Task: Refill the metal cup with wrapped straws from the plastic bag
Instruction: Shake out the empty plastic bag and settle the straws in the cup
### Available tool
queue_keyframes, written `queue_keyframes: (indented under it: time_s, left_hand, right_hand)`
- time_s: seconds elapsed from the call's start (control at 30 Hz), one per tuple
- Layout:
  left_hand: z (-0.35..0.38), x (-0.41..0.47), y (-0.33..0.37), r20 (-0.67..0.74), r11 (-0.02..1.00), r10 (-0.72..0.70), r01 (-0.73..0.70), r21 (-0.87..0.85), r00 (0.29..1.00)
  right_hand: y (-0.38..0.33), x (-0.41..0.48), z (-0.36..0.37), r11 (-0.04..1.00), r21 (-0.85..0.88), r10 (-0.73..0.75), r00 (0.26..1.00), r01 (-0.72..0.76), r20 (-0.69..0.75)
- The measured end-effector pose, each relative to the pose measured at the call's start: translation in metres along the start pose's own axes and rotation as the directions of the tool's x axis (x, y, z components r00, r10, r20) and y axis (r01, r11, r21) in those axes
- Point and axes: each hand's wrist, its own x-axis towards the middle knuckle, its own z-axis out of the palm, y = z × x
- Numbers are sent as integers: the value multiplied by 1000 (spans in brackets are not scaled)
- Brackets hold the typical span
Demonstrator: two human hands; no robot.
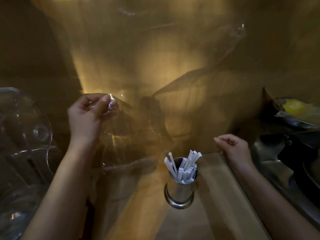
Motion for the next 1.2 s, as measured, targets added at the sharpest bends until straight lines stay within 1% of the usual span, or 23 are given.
queue_keyframes:
  time_s: [0.1,0.17,0.27,0.33,0.37,0.4,0.47,0.5,0.6,0.67,0.73,0.8,0.87,0.93,1.0,1.03,1.1,1.17,1.2]
  left_hand:
    - [-15,1,9,-85,998,66,-64,23,994]
    - [-30,2,11,-149,992,86,-71,103,985]
    - [-59,10,7,-215,953,-23,86,291,976]
    - [-72,10,7,-223,925,-70,147,350,972]
    - [-75,8,6,-246,911,-48,144,386,968]
    - [-73,3,9,-264,883,14,113,456,964]
    - [-64,-9,15,-252,792,127,55,608,959]
    - [-60,-13,17,-234,756,144,46,653,962]
    - [-50,-25,20,-186,734,109,47,677,977]
    - [-47,-27,18,-184,728,98,56,683,978]
    - [-45,-29,16,-184,723,83,67,687,979]
    - [-43,-30,13,-177,719,47,90,689,983]
    - [-41,-30,10,-181,706,28,108,699,983]
    - [-41,-30,6,-195,701,15,128,701,981]
    - [-40,-31,3,-197,701,-8,146,698,980]
    - [-40,-31,1,-198,701,-18,154,696,980]
    - [-39,-33,-2,-188,699,-50,169,695,981]
    - [-38,-36,-6,-179,695,-69,176,697,981]
    - [-38,-37,-8,-176,697,-81,182,693,981]
  right_hand:
    - [21,-7,6,990,-132,64,995,-55,70]
    - [28,-11,14,970,-243,54,992,-24,115]
    - [30,-15,27,889,-445,-31,985,105,170]
    - [31,-17,35,860,-476,-88,971,186,222]
    - [31,-18,39,857,-468,-109,964,215,244]
    - [31,-18,43,853,-466,-121,958,235,260]
    - [34,-17,49,827,-494,-130,946,268,296]
    - [36,-16,51,808,-518,-121,940,279,318]
    - [44,-17,53,753,-595,-58,928,282,367]
    - [51,-19,53,706,-629,-34,904,324,427]
    - [55,-22,52,691,-633,2,875,348,484]
    - [56,-23,51,712,-618,27,866,333,499]
    - [54,-23,50,794,-550,19,893,260,450]
    - [47,-28,49,904,-396,0,924,164,382]
    - [37,-35,52,953,-267,-41,933,144,357]
    - [32,-37,55,959,-239,-52,926,150,375]
    - [25,-41,62,935,-275,-73,882,223,466]
    - [21,-44,71,859,-358,-119,824,365,554]
    - [19,-45,76,801,-394,-161,796,451,583]
